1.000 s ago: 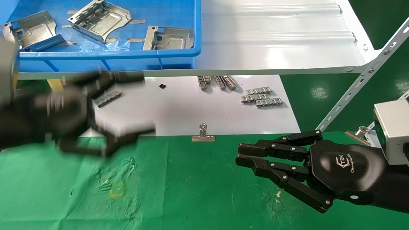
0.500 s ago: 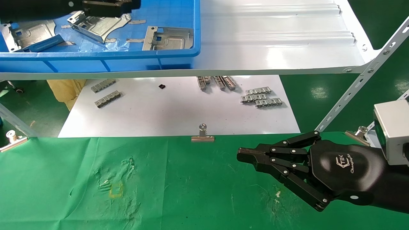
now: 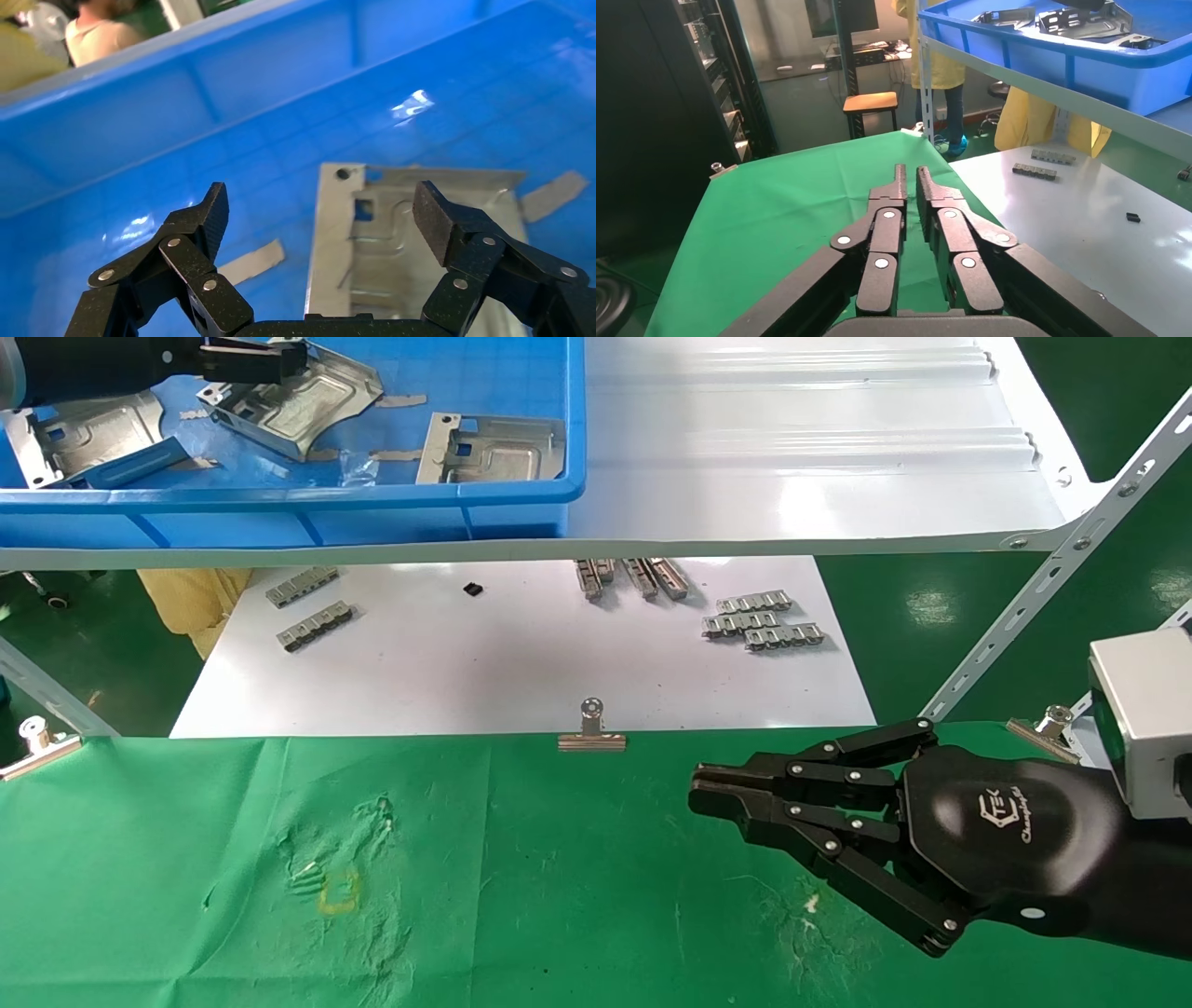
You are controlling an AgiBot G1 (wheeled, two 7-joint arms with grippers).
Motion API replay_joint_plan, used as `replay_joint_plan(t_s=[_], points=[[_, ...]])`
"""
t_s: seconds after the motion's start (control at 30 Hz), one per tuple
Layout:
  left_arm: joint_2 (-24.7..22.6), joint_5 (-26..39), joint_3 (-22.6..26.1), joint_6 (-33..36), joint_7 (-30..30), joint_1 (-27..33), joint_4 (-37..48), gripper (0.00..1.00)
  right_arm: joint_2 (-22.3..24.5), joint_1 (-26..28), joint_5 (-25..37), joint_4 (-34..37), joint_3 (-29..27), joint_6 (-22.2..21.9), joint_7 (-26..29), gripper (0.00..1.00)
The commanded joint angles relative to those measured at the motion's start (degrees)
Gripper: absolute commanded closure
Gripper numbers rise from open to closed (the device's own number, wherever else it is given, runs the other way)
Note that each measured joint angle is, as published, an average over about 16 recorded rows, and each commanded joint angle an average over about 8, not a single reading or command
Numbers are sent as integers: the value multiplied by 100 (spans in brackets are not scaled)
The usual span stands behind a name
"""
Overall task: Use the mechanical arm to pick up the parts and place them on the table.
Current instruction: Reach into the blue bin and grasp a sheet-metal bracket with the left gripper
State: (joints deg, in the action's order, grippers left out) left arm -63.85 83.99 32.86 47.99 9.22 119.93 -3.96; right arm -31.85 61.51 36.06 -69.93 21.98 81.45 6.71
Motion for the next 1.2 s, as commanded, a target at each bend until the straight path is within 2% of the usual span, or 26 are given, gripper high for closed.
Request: replay_joint_plan(t_s=[0.03,0.57,1.2], points=[[-42,38,22,-132,16,31,133,100,0,0,0,0,0,0,0,0],[118,157,107,340,-148,82,298,100,0,0,0,0,0,0,0,0],[393,-126,-86,1208,-470,160,216,100,0,0,0,0,0,0,0,0]])
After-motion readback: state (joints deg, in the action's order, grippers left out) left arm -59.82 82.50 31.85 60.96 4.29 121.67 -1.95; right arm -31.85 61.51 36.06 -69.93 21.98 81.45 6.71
